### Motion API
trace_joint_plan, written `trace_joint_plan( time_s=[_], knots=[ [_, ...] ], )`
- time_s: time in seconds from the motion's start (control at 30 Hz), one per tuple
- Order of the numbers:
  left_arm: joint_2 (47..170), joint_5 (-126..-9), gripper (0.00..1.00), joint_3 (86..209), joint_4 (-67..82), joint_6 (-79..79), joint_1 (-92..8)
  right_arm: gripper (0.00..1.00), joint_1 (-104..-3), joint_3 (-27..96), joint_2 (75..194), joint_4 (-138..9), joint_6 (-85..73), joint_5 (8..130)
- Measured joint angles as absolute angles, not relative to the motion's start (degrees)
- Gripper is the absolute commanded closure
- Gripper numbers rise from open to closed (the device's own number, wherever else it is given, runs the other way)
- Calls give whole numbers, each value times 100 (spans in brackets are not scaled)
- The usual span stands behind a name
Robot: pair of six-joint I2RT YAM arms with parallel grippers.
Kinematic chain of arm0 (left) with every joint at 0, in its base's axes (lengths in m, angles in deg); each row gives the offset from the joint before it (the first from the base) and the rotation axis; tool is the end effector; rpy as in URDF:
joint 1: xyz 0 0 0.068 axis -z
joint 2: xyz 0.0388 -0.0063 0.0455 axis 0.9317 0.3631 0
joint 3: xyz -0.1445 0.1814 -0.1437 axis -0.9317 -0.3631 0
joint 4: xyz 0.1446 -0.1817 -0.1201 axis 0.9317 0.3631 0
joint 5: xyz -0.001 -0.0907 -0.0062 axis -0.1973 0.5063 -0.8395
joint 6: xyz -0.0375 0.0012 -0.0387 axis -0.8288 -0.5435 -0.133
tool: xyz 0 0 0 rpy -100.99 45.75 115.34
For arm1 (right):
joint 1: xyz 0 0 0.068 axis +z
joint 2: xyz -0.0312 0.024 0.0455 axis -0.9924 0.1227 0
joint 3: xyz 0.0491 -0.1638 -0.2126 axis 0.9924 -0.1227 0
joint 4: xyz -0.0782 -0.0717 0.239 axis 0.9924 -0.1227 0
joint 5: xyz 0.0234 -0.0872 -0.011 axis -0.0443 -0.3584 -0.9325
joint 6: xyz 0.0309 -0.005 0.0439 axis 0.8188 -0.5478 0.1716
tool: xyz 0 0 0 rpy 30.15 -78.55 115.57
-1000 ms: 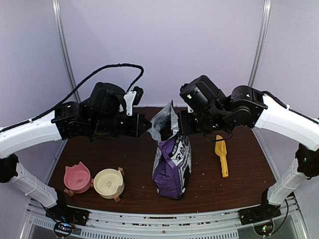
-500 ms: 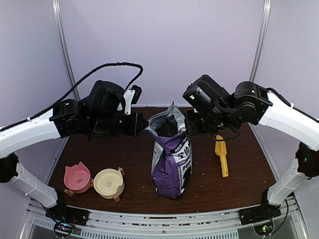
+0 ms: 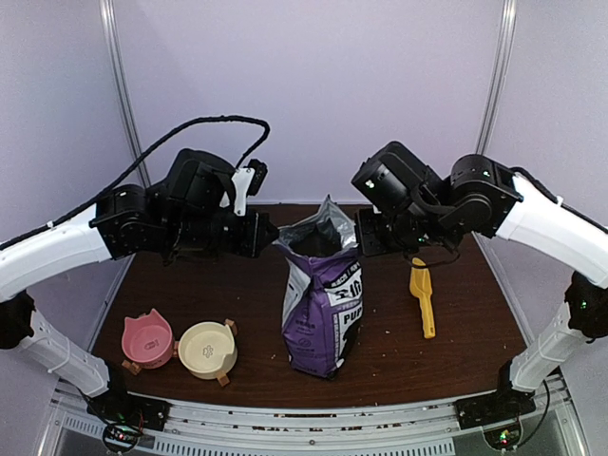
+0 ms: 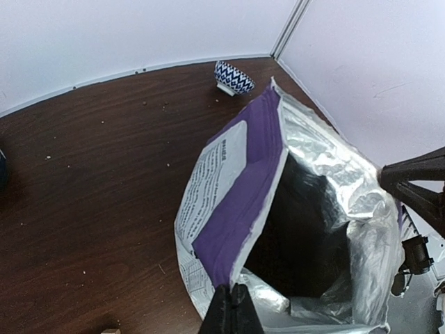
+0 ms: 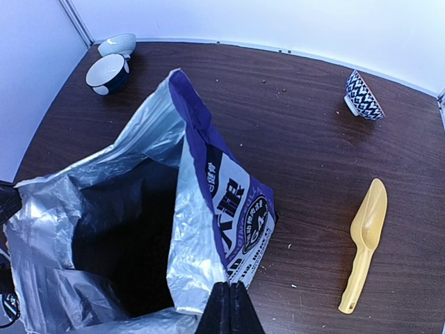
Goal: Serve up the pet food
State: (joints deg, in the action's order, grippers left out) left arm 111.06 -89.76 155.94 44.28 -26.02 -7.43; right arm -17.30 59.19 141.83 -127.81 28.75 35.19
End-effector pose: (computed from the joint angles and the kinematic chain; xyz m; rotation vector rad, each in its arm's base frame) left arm 0.1512 -0.2582 0.3852 0.3070 2.1914 -0.7486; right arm 0.1398 0.2705 0.4050 -0.3006 2.3551 0.3347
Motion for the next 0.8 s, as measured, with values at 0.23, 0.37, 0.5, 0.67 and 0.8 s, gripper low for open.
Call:
trace_joint_plan(
  time_s=[0.23, 0.37, 0.5, 0.67, 0.8],
  knots=[
    [10905, -8906, 83, 15284, 4345, -2751, -861, 94, -1783, 5720, 14111, -12477, 2825, 3624],
    [10935, -8673, 41, 15465, 4389, -2410, -940, 58, -1840, 5696, 13973, -12232, 2512, 3959],
    [11016, -8430, 21, 15926, 4391, -2029, -990, 40, -1888, 5733, 13805, -11992, 2276, 4265],
    [11204, -8292, 16, 16390, 4474, -1767, -990, 40, -1938, 5893, 13794, -11852, 2147, 4372],
    [11510, -8294, 21, 16621, 4745, -1690, -1014, 53, -2054, 6033, 13905, -11857, 2121, 4374]
  ],
)
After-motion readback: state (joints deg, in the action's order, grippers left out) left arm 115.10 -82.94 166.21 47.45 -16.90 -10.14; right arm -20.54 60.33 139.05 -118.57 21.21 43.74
